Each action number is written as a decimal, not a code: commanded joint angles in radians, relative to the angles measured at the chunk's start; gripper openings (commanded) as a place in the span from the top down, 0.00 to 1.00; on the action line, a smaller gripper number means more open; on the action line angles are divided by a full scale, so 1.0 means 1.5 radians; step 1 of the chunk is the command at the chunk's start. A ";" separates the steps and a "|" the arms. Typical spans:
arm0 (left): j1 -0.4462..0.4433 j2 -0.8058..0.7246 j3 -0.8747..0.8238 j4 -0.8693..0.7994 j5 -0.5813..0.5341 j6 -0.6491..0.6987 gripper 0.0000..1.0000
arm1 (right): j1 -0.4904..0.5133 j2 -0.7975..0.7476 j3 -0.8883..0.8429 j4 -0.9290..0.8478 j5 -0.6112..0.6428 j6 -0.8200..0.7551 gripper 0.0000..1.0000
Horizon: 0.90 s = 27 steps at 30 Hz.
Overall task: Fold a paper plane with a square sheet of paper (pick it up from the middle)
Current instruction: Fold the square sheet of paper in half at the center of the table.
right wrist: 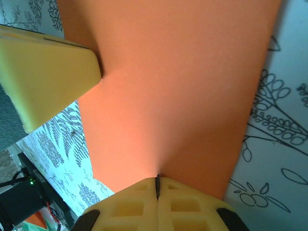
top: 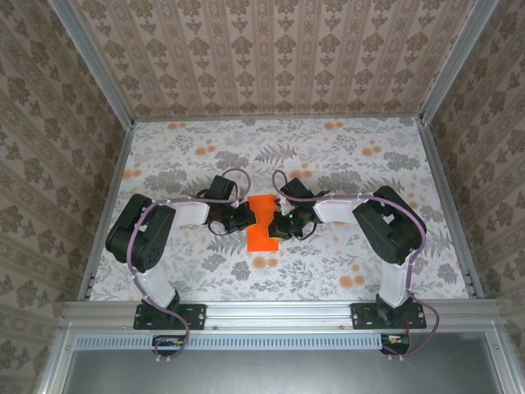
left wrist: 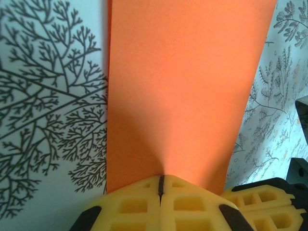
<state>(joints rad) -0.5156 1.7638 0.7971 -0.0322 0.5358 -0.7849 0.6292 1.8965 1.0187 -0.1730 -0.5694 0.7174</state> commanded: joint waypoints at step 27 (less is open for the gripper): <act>0.000 0.086 -0.056 -0.128 -0.117 0.001 1.00 | 0.029 -0.039 -0.104 0.033 -0.001 -0.106 1.00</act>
<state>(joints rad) -0.5148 1.7676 0.7971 -0.0277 0.5400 -0.7853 0.6777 1.8629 0.9421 -0.0895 -0.5812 0.6220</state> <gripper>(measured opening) 0.048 0.048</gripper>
